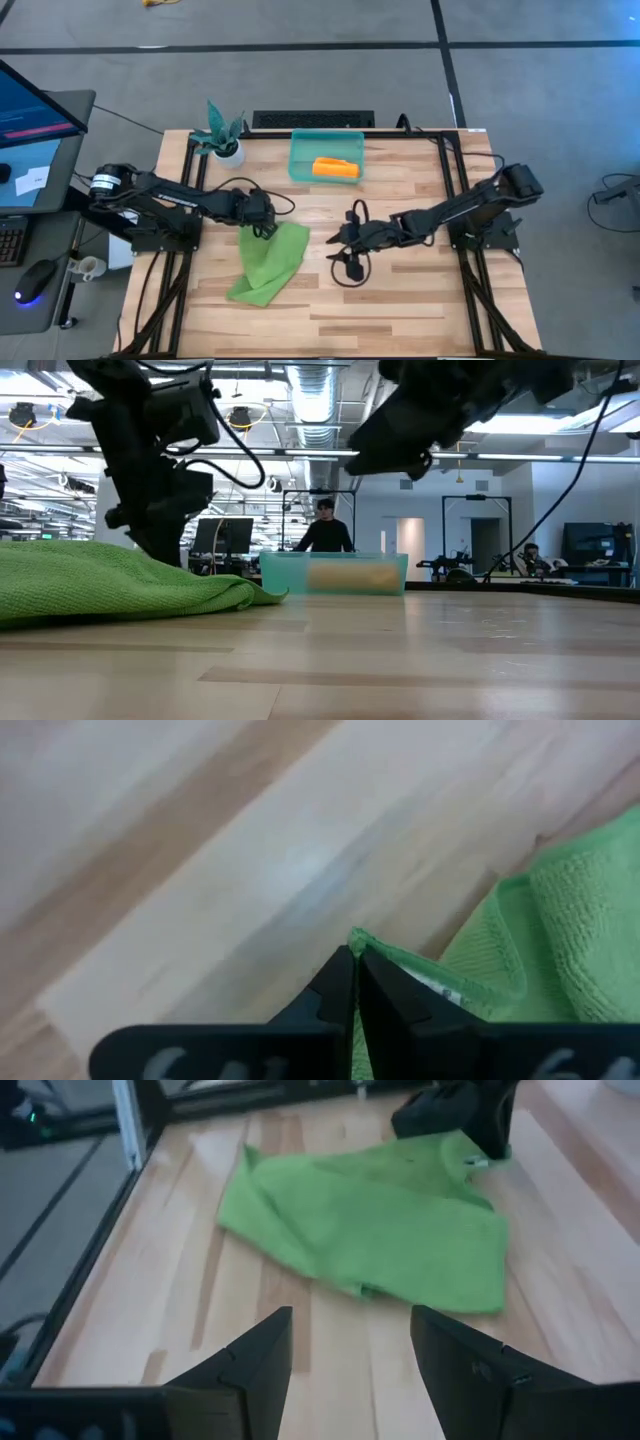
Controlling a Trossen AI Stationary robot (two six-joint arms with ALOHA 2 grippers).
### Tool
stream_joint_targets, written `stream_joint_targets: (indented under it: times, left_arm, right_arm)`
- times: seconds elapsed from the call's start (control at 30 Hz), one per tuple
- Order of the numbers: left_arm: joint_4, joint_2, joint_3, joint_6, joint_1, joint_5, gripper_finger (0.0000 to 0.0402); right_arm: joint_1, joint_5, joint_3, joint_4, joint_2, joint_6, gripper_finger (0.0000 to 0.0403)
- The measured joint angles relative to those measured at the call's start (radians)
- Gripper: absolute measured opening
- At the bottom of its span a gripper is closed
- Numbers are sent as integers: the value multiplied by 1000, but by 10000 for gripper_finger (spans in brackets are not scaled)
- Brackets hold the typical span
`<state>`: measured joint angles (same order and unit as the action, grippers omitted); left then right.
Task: Roll microfiber towels into tight, uniform cylinder then place into a basket
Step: Roll the green microfiber cloth
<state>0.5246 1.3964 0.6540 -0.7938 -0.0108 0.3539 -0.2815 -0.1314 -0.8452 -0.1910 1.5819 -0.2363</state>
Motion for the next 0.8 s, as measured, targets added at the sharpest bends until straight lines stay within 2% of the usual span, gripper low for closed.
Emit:
stream_joint_targets:
  times: [0.1,0.43,0.8]
  left_arm:
    - [57,0,37,-7,-19,40,0]
    - [170,-2,138,-28,-66,125,0]
    - [212,-2,155,-107,-156,131,0]
  right_arm:
    - [18,0,-18,-46,44,-7,224]
    - [93,0,-78,-63,181,-234,224]
    - [170,0,-156,-57,349,-394,224]
